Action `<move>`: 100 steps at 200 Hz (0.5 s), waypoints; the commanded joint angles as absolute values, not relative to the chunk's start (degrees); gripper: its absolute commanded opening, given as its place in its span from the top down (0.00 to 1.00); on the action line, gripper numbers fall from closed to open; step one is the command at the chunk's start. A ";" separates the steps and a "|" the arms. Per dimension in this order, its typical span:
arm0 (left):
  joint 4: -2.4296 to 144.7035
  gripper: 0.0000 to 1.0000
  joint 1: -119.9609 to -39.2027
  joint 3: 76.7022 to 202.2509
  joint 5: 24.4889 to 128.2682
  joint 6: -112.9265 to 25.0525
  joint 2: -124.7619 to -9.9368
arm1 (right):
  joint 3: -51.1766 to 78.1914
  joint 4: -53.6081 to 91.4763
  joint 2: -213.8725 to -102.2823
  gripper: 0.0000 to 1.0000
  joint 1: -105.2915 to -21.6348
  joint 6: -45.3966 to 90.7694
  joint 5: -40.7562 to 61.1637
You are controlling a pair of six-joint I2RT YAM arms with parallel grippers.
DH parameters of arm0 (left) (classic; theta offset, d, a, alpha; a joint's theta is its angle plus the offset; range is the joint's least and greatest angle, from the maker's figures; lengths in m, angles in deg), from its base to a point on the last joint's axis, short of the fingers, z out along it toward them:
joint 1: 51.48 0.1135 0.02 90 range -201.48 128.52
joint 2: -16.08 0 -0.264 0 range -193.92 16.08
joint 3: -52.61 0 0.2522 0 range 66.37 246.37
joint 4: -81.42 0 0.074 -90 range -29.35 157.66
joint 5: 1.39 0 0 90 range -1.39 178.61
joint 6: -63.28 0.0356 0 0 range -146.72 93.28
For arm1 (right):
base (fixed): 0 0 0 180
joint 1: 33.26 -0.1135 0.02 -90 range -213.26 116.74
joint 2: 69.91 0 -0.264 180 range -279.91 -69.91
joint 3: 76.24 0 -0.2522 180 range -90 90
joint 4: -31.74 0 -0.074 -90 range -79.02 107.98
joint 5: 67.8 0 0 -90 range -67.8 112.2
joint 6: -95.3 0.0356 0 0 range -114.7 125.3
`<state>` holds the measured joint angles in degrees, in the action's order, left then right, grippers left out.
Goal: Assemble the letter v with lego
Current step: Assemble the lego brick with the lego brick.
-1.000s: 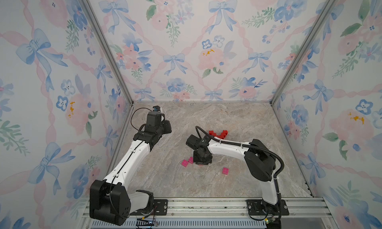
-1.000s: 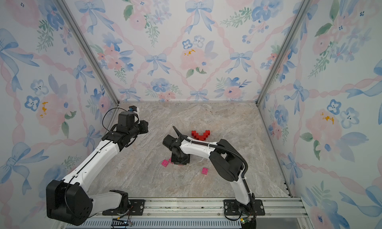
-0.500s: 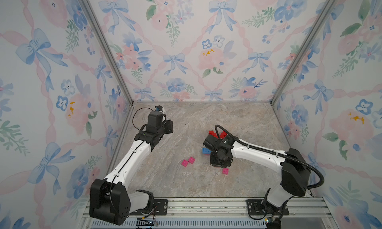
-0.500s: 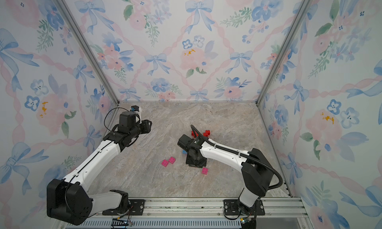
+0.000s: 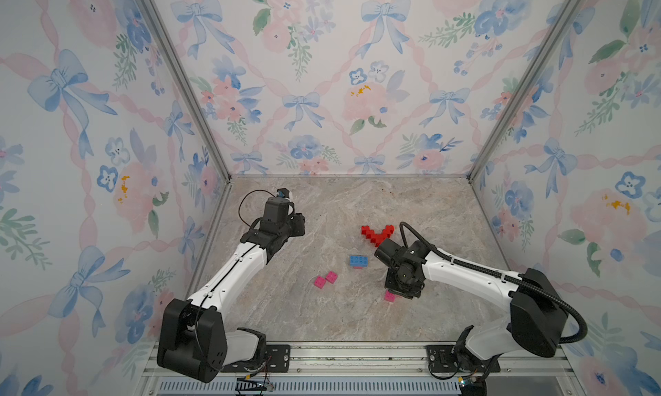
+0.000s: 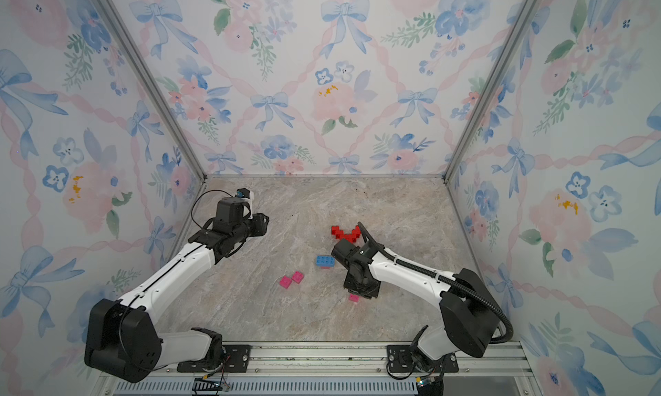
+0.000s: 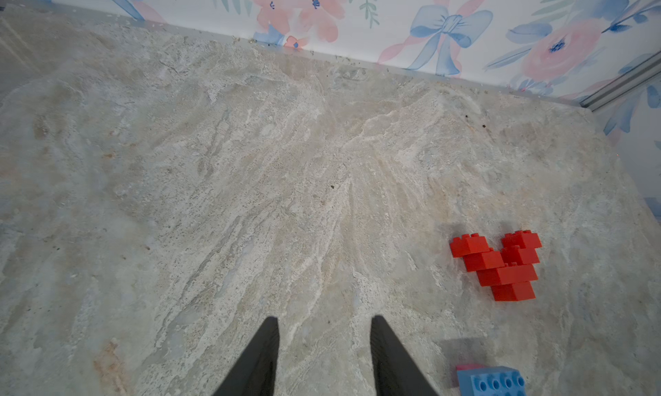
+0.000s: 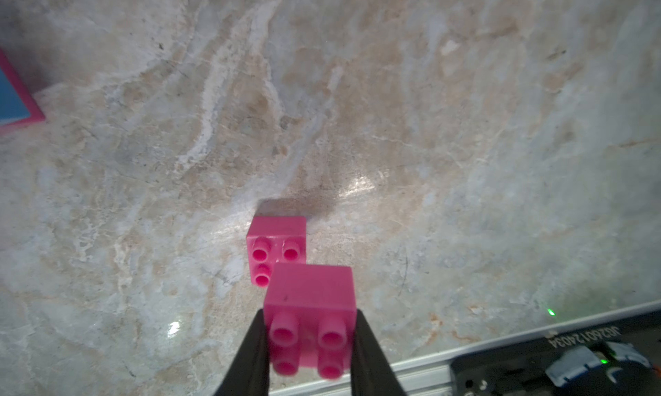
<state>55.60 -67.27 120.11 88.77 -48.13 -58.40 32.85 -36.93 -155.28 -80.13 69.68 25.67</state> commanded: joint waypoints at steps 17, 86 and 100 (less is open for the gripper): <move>56.23 0.55 -67.55 119.36 89.84 -47.02 -58.69 | 35.00 -34.33 -155.47 1.00 -80.01 71.79 25.56; 56.33 0.55 -67.47 119.33 90.01 -46.89 -58.78 | 36.70 -32.93 -156.79 1.00 -80.18 72.20 24.75; 56.24 0.55 -67.31 119.31 90.01 -46.84 -58.66 | 36.99 -32.58 -157.31 1.00 -80.11 72.06 24.59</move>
